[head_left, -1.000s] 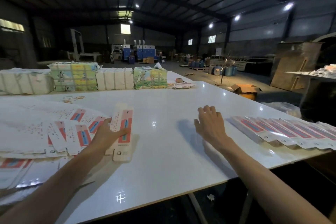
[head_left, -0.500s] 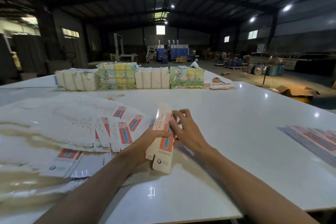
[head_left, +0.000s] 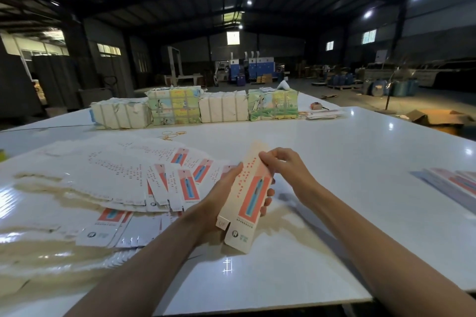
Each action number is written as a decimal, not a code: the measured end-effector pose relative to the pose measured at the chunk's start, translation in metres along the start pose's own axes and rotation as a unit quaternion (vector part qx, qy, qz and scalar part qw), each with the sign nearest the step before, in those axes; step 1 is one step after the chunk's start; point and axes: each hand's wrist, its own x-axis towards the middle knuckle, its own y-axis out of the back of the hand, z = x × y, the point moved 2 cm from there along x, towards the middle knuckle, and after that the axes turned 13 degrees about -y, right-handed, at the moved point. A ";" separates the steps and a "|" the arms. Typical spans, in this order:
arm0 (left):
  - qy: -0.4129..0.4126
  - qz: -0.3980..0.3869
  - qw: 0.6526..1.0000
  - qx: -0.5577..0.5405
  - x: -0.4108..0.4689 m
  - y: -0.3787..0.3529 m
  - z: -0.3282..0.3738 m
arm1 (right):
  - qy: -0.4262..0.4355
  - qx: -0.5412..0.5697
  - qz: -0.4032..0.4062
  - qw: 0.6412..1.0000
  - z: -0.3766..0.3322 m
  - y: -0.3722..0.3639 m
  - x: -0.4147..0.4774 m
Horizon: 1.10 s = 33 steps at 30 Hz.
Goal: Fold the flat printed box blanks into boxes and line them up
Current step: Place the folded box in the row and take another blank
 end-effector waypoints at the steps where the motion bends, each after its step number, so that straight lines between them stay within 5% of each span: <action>1: 0.000 0.009 1.000 0.025 0.001 -0.001 0.000 | -0.007 0.000 -0.009 1.000 0.000 0.003 -0.001; 7: 0.000 -0.034 0.999 0.002 0.001 -0.006 0.008 | -0.051 0.060 -0.105 0.991 0.005 0.012 0.001; 18: 0.058 -0.178 0.977 -0.105 0.009 -0.007 0.003 | -0.056 0.168 -0.085 0.981 -0.005 0.009 -0.003; 22: 0.056 -0.221 0.966 -0.121 0.012 -0.004 0.005 | -0.056 0.118 -0.091 0.987 0.000 0.005 -0.002; 26: 0.074 -0.186 0.977 -0.075 0.010 -0.001 0.003 | -0.047 0.071 -0.085 0.993 -0.002 0.007 -0.003; 33: 0.048 -0.122 0.991 -0.033 0.010 -0.009 0.007 | -0.047 0.156 -0.102 0.981 -0.010 0.010 -0.006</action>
